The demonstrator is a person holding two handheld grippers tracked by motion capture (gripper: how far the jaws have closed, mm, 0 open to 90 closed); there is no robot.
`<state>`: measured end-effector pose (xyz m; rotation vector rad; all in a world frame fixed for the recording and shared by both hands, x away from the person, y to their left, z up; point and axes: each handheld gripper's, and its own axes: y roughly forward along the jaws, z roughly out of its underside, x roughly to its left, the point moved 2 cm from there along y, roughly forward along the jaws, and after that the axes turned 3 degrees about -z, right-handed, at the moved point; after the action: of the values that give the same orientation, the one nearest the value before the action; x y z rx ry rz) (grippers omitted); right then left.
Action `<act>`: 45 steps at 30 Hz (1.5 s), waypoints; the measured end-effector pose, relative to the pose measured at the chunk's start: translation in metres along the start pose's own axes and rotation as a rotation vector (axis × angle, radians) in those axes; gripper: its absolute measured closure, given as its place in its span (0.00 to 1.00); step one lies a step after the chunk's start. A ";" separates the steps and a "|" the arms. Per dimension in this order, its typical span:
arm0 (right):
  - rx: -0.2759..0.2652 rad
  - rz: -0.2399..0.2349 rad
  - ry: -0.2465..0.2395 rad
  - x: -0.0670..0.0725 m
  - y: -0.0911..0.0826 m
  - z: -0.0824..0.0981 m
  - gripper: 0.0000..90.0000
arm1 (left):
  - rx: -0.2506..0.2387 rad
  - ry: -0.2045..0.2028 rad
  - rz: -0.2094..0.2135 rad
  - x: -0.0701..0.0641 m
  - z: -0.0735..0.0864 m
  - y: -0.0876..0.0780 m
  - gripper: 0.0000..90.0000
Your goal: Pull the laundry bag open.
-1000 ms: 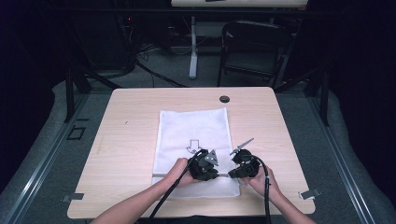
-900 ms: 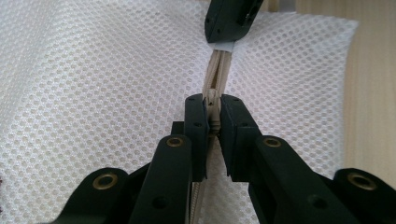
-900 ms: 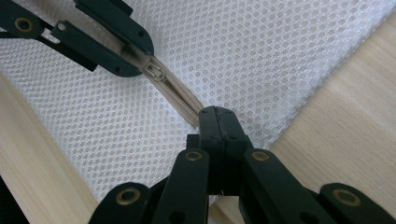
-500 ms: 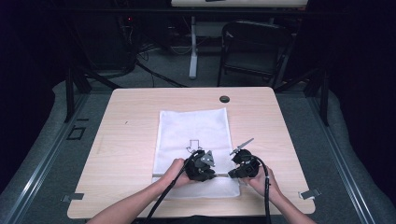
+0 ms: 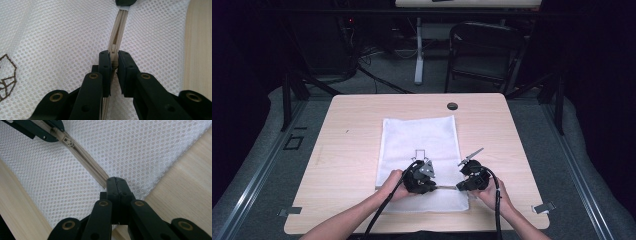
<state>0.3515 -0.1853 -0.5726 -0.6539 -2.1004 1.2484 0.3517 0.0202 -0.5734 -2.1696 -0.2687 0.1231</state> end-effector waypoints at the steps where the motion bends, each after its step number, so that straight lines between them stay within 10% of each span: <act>1: -0.005 0.002 -0.004 0.000 0.000 0.000 1.00 | -0.002 -0.002 0.002 0.000 0.000 0.000 0.91; 45: -0.001 0.006 -0.011 0.000 0.000 0.000 1.00 | -0.003 -0.042 -0.018 0.015 0.046 -0.035 0.91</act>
<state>0.3516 -0.1849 -0.5728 -0.6560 -2.1101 1.2572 0.3521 0.0796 -0.5713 -2.1689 -0.3122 0.1583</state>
